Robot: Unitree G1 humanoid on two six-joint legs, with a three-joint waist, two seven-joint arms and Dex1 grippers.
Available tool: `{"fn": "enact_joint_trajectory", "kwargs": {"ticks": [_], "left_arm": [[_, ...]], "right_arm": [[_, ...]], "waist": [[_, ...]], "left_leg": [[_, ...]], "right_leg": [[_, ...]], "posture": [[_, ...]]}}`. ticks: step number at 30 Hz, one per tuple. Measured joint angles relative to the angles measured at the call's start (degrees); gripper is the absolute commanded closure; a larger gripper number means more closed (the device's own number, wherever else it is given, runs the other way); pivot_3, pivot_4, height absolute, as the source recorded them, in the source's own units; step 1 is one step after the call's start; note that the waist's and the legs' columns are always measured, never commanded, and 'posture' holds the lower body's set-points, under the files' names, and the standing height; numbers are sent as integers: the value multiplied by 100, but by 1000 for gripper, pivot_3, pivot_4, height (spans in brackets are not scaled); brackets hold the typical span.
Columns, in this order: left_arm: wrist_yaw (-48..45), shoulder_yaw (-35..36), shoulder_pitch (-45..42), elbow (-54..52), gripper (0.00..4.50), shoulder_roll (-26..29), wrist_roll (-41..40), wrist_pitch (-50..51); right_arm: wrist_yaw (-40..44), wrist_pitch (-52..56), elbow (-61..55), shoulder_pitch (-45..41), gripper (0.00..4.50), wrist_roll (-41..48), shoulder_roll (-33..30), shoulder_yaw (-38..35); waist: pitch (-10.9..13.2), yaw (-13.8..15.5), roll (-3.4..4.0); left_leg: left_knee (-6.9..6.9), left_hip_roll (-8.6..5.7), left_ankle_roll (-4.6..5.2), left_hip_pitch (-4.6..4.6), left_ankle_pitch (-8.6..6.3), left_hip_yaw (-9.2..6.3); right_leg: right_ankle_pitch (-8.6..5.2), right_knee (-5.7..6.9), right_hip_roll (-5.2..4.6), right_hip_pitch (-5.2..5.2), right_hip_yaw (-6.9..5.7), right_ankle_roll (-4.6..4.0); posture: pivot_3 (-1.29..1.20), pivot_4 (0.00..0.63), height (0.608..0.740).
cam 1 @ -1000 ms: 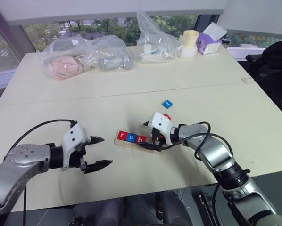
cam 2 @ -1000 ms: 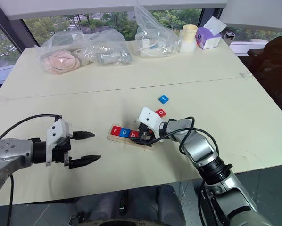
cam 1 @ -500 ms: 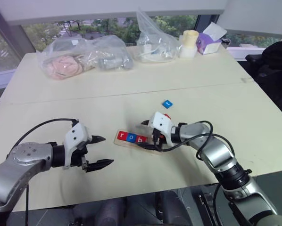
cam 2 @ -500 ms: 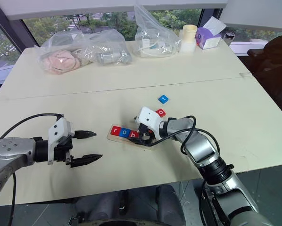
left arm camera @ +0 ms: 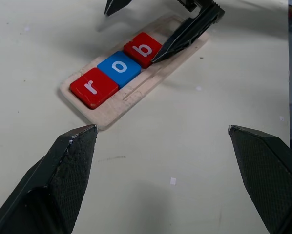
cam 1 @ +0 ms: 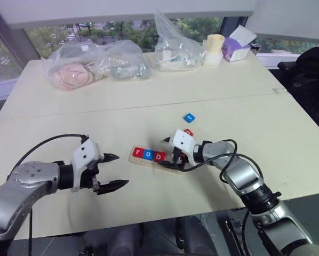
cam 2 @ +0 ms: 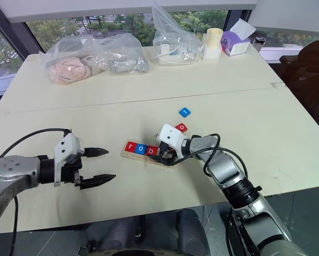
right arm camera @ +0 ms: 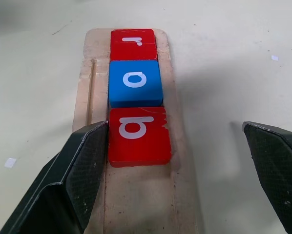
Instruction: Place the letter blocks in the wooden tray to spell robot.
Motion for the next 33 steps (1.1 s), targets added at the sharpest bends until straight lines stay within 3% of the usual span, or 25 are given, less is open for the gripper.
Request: {"fn": "enact_joint_trajectory", "kwargs": {"ticks": [3,8,14,18,27,30,33], "left_arm": [[20,15,0,-4,0,-1,-21,7],[273,355,-463,1,0,-325,-586,284],[774,526,-1309,141,0,-745,-1140,520],[1011,207,-1670,322,0,-1044,-1033,489],[1103,-133,-1811,446,0,-1172,-827,480],[1010,-238,-1701,393,0,-1056,-815,512],[868,-255,-1448,362,0,-841,-813,544]], "right_arm": [[59,172,-165,49,81,309,116,-212],[-273,1083,-1078,112,81,1270,323,-1313],[-1605,2401,-1553,154,81,1518,413,-2451],[-2226,2477,-1280,362,81,1118,465,-2224],[-2223,1304,252,211,81,452,535,-1343],[-2289,1020,608,55,950,390,633,-1331],[-2377,937,684,51,2519,380,723,-1346]], "waist": [[1,0,0],[-2,34,-4],[-2,12,-4],[-2,-20,-4],[-2,-14,-4],[-2,-29,-5],[-2,-26,-4]], "left_leg": [[-1,0,0,-1,0,-1],[7,2,0,0,0,-11],[3,-1,0,2,0,-9],[-2,-1,2,8,1,-3],[3,-1,2,9,1,-2],[-1,-1,2,17,1,-2],[-3,0,2,18,1,-4]], "right_leg": [[0,0,0,-1,0,0],[0,0,0,10,-4,1],[1,1,2,9,-3,1],[1,3,5,9,0,1],[1,3,6,13,1,2],[1,3,6,18,2,2],[-1,5,7,17,2,3]], "posture": [[0,150,740],[0,150,740],[0,150,740],[0,150,740],[0,150,740],[0,150,740],[0,150,740]]}}
